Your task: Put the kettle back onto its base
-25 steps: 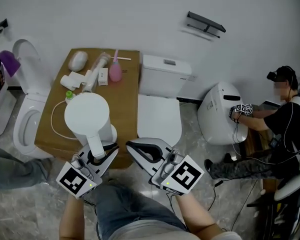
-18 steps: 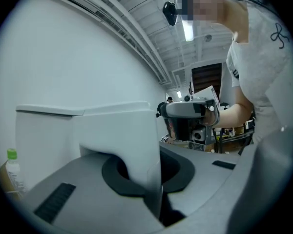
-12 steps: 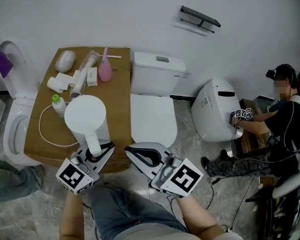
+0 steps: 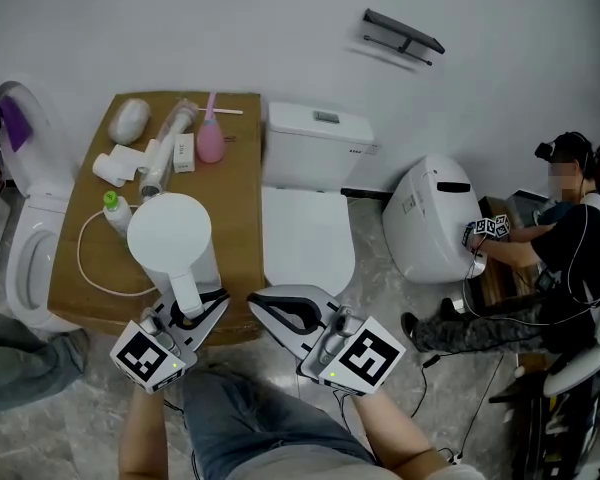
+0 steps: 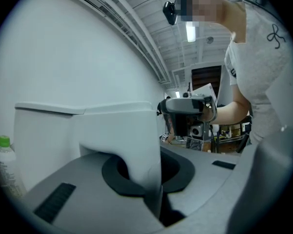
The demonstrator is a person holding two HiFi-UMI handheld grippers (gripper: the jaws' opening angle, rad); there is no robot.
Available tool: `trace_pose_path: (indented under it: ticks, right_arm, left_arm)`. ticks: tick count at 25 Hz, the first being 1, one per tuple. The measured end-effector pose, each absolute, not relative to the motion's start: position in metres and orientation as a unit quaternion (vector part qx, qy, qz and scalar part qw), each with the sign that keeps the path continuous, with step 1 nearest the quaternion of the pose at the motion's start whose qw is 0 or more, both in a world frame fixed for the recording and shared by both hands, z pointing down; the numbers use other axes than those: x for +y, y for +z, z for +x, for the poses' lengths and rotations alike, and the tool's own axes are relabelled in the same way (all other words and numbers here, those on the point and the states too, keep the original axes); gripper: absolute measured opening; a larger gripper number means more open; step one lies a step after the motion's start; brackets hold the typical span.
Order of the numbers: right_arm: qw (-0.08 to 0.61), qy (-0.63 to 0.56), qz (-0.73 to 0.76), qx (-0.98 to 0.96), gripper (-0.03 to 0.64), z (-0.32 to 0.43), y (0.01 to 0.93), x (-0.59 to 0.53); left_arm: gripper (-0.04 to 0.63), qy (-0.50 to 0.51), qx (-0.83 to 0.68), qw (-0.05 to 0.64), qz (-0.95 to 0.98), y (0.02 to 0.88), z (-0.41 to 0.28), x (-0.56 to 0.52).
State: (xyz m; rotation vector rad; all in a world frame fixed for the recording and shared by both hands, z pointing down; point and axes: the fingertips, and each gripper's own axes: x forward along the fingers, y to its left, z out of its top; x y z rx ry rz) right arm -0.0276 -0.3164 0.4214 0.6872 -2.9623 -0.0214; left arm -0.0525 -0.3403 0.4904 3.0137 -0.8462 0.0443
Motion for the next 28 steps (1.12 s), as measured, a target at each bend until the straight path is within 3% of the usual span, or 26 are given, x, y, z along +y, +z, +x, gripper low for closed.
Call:
trace_pose_path:
  ticks: [16, 23, 28]
  right_arm:
    - [0.049, 0.001, 0.222, -0.974, 0.008, -0.039, 0.418, -0.326]
    - [0.054, -0.001, 0.21, -0.976, 0.008, -0.048, 0.418, -0.322]
    - [0.059, 0.007, 0.201, -0.978, 0.008, -0.054, 0.416, -0.319]
  left_arm:
    - [0.032, 0.015, -0.25, 0.02, 0.968, 0.503, -0.051, -0.325]
    - [0.091, 0.057, -0.21, 0.013, 0.976, 0.508, -0.06, -0.314]
    - [0.092, 0.064, -0.224, 0.028, 0.972, 0.506, -0.076, -0.314]
